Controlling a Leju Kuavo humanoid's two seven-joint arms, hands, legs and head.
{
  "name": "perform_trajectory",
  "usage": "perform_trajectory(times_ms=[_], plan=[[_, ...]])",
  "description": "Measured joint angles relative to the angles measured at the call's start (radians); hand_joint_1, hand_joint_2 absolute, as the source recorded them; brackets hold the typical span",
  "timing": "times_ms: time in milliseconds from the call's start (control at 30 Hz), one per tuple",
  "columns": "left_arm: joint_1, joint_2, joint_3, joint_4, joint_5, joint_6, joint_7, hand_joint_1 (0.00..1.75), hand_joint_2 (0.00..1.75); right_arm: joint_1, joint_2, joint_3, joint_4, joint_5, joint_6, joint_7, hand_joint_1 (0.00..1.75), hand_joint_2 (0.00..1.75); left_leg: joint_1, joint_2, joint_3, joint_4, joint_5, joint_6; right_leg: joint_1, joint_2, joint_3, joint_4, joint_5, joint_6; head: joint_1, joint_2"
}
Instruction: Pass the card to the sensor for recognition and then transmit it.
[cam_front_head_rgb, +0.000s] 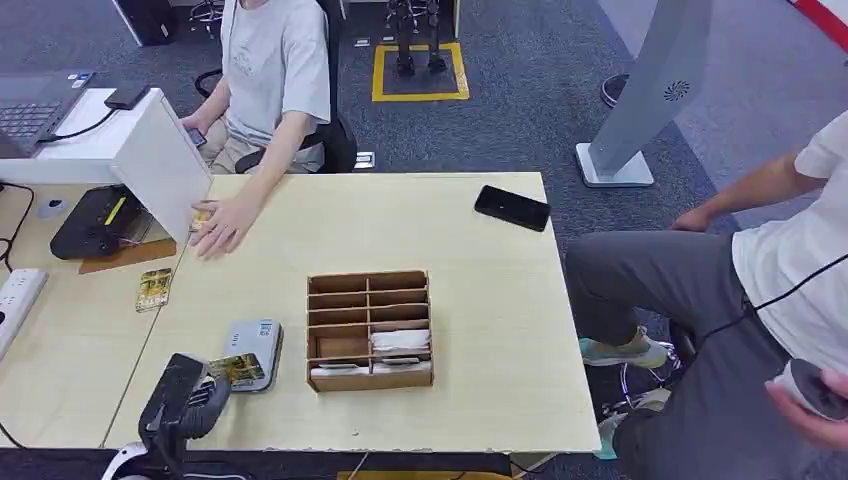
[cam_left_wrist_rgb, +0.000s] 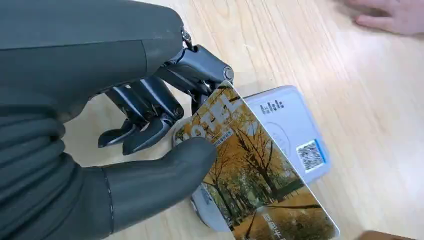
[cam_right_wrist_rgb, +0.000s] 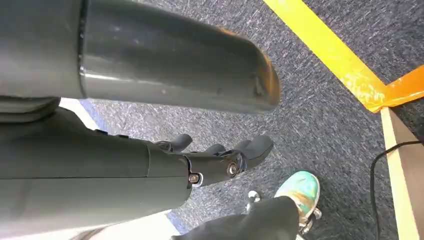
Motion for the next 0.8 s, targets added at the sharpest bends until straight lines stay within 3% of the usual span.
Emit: perform_trajectory(times_ms=[133,200,367,600,733,800], plan=[[0.003,-0.037,0.035,-0.090,0.289,-0.005,-0.050,1.75,1.75,-0.001,0.000,-0.005,0.000,0.011,-0.001,-0.001,0.00,0.00,0.000,0.000,0.000,0.000,0.000,0.000,0.000,0.000,-0.001,0.000,0.000,0.000,0.000,0.000],[-0.011,-0.048,0.042,-0.146,0.370,0.027,-0.055,1.75,1.75,-0.001,0.000,-0.007,0.000,0.017,0.000,-0.001,0.00,0.00,0.000,0.000,0.000,0.000,0.000,0.000,0.000,0.000,-0.001,0.000,0.000,0.000,0.000,0.000],[-0.078,-0.047,0.044,-0.220,0.380,0.147,-0.100,1.75,1.75,-0.004,0.000,-0.008,-0.005,0.037,0.013,0.003,0.00,0.00,0.000,0.000,0.000,0.000,0.001,0.000,0.000,-0.001,0.000,0.000,0.000,0.000,0.000,0.000],[-0.207,-0.005,0.043,-0.209,0.096,0.320,-0.188,1.75,1.75,-0.020,0.002,-0.008,-0.014,0.077,0.038,0.011,0.00,0.00,0.000,0.000,0.000,0.000,0.002,-0.001,0.000,-0.001,-0.001,0.000,0.001,0.000,0.000,0.000],[-0.285,0.051,0.031,-0.150,-0.206,0.504,-0.234,1.75,1.75,-0.037,0.005,-0.007,-0.023,0.108,0.066,0.018,0.00,0.00,0.000,0.000,0.000,0.000,0.002,-0.001,0.000,0.000,-0.001,0.000,0.001,-0.001,0.000,0.000],[-0.316,0.079,0.026,-0.114,-0.266,0.556,-0.251,1.75,1.75,-0.046,0.006,-0.005,-0.028,0.119,0.072,0.020,0.00,0.00,0.000,0.000,0.000,0.000,0.002,-0.001,0.000,0.000,-0.001,0.000,0.001,-0.001,0.000,0.000]])
